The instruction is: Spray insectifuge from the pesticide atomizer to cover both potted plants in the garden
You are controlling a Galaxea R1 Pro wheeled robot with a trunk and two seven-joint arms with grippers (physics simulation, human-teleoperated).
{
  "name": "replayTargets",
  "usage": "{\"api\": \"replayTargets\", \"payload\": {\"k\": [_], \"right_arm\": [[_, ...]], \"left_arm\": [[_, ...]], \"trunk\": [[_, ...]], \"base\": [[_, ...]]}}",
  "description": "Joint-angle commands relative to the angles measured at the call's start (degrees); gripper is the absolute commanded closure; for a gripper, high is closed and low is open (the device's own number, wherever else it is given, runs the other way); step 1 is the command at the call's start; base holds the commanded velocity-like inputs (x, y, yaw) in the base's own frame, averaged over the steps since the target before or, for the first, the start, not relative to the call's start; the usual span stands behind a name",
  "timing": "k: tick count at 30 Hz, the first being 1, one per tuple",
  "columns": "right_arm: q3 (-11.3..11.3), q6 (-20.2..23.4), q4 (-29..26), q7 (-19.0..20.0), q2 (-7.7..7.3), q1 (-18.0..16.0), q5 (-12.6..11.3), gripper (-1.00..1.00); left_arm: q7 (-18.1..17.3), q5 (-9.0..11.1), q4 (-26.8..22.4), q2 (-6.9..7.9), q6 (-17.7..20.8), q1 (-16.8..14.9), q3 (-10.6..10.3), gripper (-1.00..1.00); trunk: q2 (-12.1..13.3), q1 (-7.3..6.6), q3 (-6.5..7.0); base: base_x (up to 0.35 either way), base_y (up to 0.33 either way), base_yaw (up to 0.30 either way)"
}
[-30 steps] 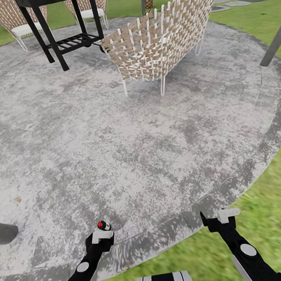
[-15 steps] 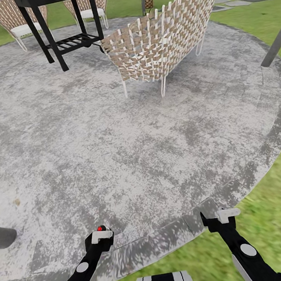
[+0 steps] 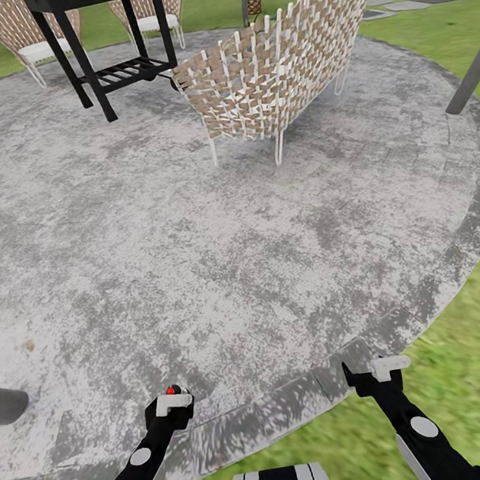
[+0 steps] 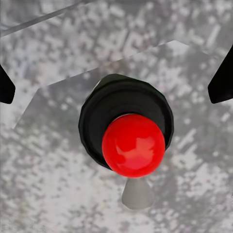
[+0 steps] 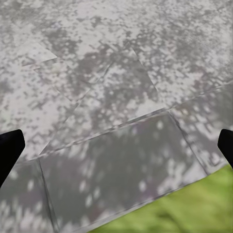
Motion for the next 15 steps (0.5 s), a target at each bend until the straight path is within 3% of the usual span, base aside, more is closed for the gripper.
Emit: {"api": "replayTargets", "payload": {"k": [1, 15], "right_arm": [[0.0, -0.2, 0.0, 0.0, 0.0, 0.0, 0.0, -1.0], [0.0, -0.2, 0.0, 0.0, 0.0, 0.0, 0.0, -1.0]], "left_arm": [[0.0, 0.0, 0.0, 0.04, -0.2, 0.0, -0.2, -1.0], [0.0, 0.0, 0.0, 0.01, -0.2, 0.0, -0.2, -1.0]], "trunk": [[0.0, -0.01, -0.03], [0.0, -0.01, -0.06]], "base": [[0.0, 0.0, 0.0], [0.0, 0.0, 0.033]]}}
